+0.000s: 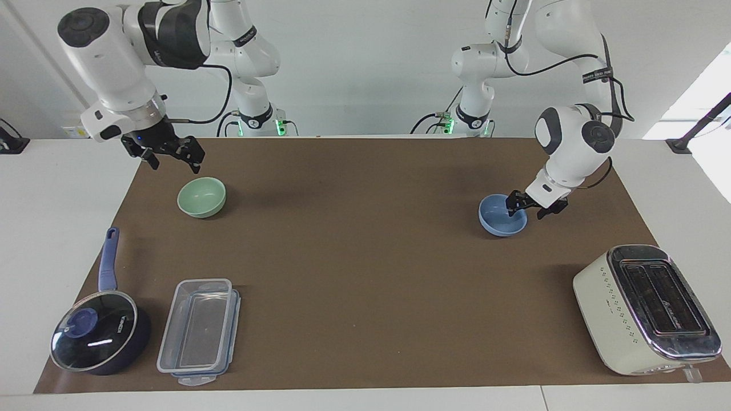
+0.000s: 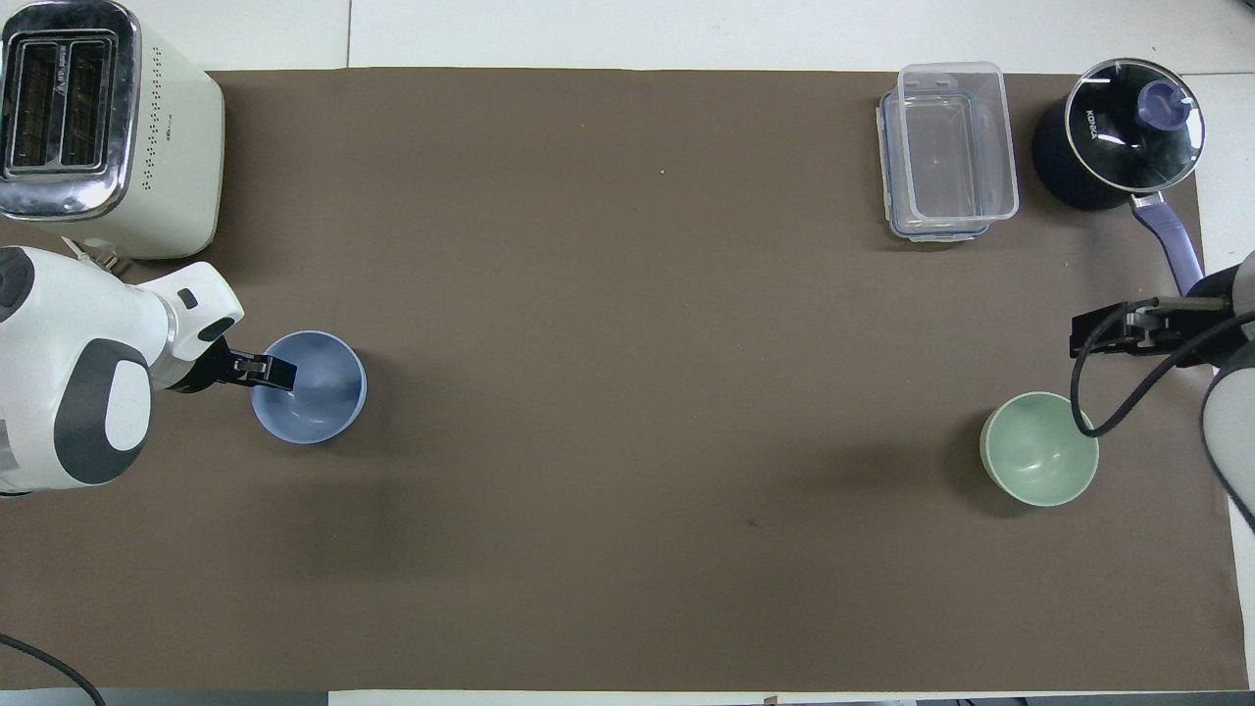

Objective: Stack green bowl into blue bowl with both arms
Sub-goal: 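Grip the blue bowl with the left gripper while the right gripper grips the green bowl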

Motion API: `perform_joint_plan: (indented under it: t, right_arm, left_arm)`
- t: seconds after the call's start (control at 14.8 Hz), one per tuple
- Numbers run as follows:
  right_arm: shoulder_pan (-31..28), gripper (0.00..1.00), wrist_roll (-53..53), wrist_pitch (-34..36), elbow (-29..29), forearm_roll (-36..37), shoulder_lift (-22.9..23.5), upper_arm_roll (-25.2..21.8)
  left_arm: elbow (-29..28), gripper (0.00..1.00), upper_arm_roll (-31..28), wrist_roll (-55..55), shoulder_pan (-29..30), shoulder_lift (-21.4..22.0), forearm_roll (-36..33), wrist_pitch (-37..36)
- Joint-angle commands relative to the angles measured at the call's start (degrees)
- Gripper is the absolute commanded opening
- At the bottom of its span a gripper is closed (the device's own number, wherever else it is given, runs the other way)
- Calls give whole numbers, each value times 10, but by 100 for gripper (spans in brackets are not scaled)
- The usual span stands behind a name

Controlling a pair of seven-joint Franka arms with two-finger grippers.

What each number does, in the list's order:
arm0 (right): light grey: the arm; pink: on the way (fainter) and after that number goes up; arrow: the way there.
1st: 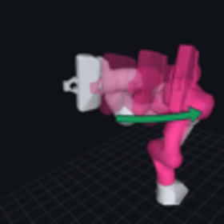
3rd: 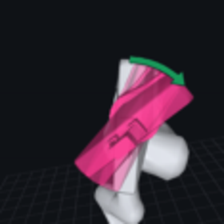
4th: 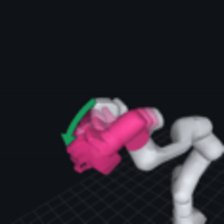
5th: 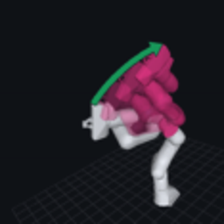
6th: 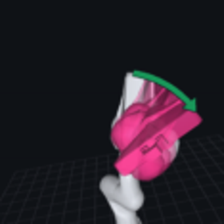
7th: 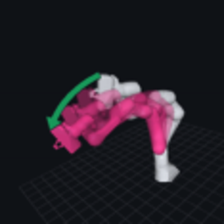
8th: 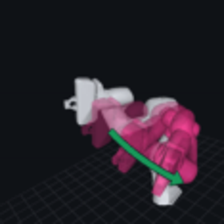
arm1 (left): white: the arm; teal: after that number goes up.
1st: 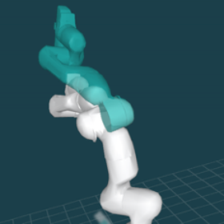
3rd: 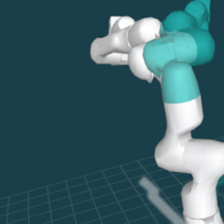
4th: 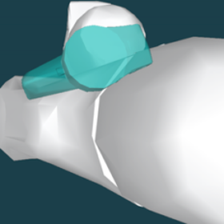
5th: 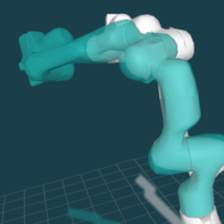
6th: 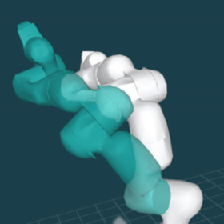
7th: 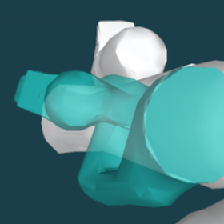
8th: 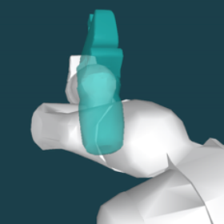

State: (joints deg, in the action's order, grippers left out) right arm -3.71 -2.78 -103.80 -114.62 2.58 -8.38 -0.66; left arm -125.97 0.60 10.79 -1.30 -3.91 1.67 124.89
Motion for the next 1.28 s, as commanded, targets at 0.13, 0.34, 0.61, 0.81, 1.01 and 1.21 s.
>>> perform_joint_plan:
  t: [0.13,0.34,0.61,0.81,1.01,1.21]
  right_arm:
    - [-59,100,95,-148,-203,-1,-88,0]
    - [-102,100,154,-234,-268,-1,-80,0]
    - [-141,100,183,-291,-293,-1,-41,0]
    - [-145,99,183,-308,-293,-1,-19,0]
    - [-145,99,182,-311,-293,-1,-16,0]
    - [-145,95,177,-322,-293,-2,-16,1]
  left_arm:
    - [-23,54,0,21,-4,0,-8,27]
    - [-27,1,0,22,-4,0,-8,34]
    - [-10,0,0,17,-2,-4,-8,20]
    - [64,0,2,11,-8,-22,-7,-64]
    - [170,0,4,-22,-40,-41,62,-170]
    - [198,0,5,-181,-146,-50,71,-178]
